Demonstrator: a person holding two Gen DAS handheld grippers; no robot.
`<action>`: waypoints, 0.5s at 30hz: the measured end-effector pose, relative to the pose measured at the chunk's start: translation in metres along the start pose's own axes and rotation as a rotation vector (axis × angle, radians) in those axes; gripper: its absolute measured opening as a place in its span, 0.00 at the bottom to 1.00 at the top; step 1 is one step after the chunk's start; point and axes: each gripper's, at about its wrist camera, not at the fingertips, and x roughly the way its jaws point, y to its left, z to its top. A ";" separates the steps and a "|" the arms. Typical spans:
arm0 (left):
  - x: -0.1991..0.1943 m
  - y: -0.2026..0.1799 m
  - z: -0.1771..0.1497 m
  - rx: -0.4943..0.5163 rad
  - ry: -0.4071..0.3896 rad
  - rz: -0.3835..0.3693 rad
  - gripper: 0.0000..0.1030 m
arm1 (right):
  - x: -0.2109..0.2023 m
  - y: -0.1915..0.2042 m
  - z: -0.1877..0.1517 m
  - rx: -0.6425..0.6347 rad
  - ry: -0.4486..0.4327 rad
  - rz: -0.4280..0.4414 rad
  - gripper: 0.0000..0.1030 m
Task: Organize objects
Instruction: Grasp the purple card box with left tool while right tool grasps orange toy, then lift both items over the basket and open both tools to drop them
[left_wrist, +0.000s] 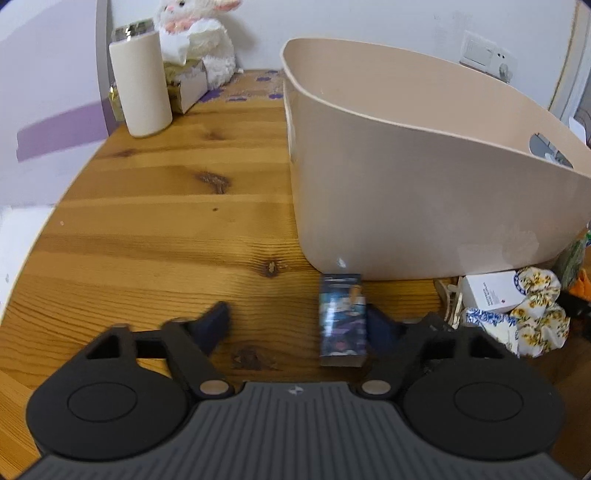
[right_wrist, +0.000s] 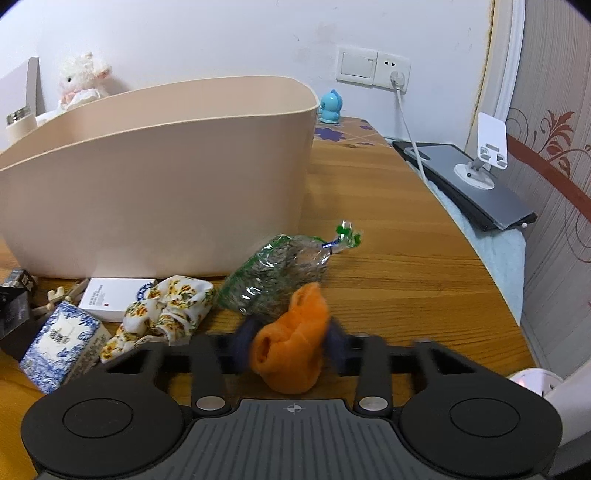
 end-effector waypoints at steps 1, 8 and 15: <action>-0.002 -0.001 -0.001 0.012 -0.004 0.003 0.54 | -0.002 0.000 -0.002 0.001 0.001 -0.002 0.18; -0.020 0.007 -0.007 0.000 -0.005 -0.066 0.24 | -0.028 -0.002 -0.006 0.020 -0.034 -0.005 0.15; -0.068 0.012 -0.004 -0.002 -0.109 -0.120 0.24 | -0.075 -0.001 0.009 0.035 -0.151 0.026 0.15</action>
